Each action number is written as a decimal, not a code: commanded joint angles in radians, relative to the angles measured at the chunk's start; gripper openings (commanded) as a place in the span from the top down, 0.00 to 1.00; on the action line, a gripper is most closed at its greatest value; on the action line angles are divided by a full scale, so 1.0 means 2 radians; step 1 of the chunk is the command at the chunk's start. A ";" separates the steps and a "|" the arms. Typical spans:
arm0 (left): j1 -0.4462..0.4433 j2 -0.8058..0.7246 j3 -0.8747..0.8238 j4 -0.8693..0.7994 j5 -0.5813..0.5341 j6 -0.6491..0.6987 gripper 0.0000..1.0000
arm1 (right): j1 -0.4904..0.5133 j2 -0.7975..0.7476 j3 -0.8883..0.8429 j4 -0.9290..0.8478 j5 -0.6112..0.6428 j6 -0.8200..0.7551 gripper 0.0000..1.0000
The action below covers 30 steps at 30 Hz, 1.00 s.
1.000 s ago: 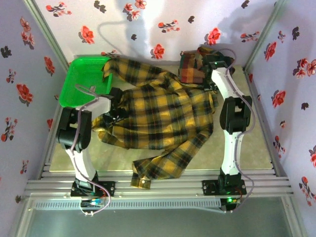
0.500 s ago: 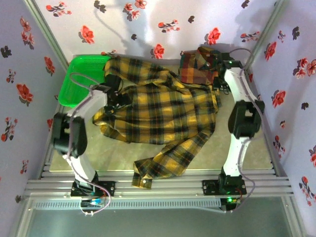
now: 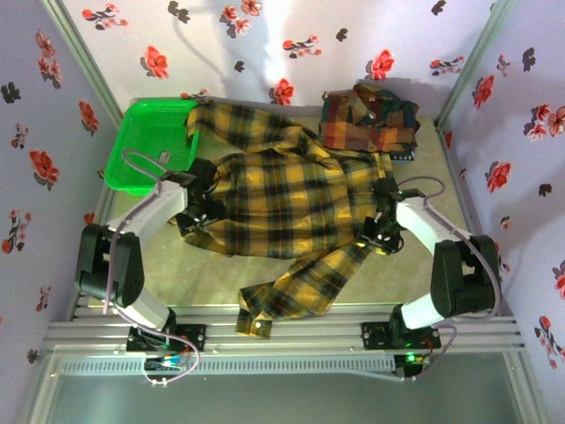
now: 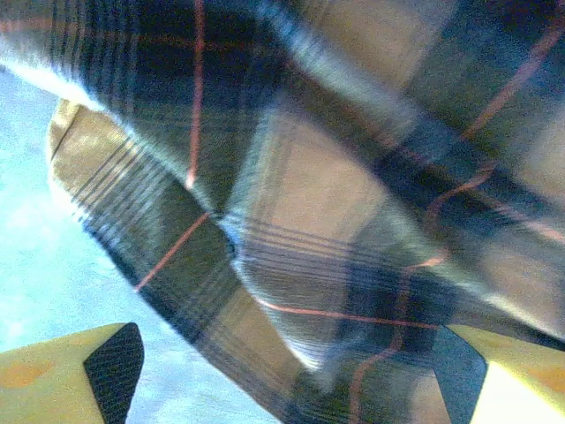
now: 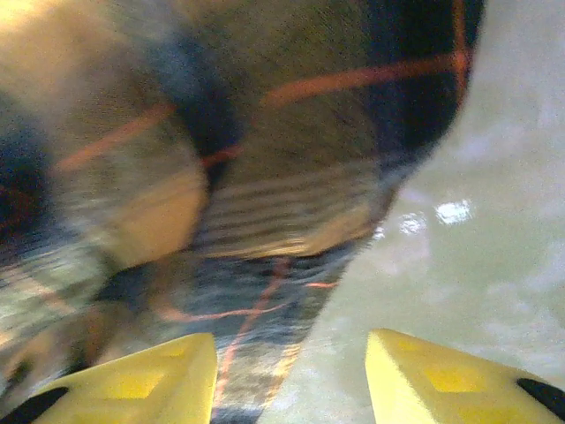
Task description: Fold and stack the long sleeve shirts
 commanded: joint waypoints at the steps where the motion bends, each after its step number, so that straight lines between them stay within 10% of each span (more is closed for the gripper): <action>1: -0.006 -0.011 -0.022 -0.045 -0.045 -0.025 0.14 | -0.023 0.029 0.002 0.077 0.067 0.039 0.53; 13: 0.046 -0.096 -0.167 0.057 -0.036 -0.126 0.33 | -0.073 0.077 0.059 0.068 0.103 0.013 0.59; 25: 0.059 -0.046 -0.207 0.251 -0.036 -0.205 0.54 | -0.049 0.046 0.080 0.055 -0.013 -0.015 0.58; 30: 0.061 -0.032 -0.229 0.234 -0.025 -0.222 0.84 | -0.025 0.055 0.123 0.055 -0.055 0.002 0.57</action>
